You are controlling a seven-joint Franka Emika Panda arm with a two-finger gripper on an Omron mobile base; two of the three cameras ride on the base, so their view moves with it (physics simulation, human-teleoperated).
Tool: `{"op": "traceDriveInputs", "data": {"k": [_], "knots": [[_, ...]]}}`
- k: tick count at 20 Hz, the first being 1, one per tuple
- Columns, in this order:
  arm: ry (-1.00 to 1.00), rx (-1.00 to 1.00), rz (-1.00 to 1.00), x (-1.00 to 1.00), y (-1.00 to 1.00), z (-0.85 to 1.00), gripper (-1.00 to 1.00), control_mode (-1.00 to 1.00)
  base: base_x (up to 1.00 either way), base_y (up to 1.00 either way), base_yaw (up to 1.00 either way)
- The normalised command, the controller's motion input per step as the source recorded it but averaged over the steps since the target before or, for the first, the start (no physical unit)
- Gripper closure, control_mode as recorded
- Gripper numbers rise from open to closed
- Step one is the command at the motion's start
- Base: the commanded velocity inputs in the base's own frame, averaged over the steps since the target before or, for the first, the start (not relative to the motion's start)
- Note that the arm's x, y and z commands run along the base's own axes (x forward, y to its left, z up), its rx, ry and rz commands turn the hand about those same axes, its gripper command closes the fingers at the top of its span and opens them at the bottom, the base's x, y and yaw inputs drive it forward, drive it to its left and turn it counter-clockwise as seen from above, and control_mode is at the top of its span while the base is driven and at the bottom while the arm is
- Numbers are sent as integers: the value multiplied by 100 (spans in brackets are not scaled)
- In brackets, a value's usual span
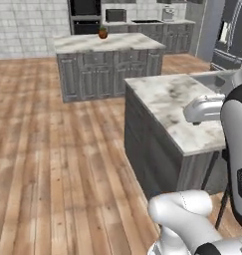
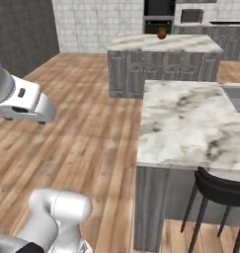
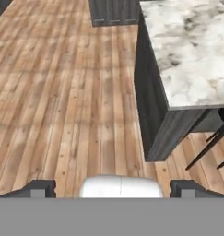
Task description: Get the candle and the beer from the cabinet and move them to the dining counter.
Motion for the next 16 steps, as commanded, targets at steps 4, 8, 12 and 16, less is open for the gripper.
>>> {"op": "traceDriveInputs", "data": {"k": [4,8,12,16], "knots": [[0,0,0,0,0,0,-100,100,100,100,2],[0,0,0,0,0,0,-100,100,100,100,0],[0,0,0,0,0,0,-100,100,100,100,0],[0,0,0,0,0,0,-100,100,100,100,-2]]}}
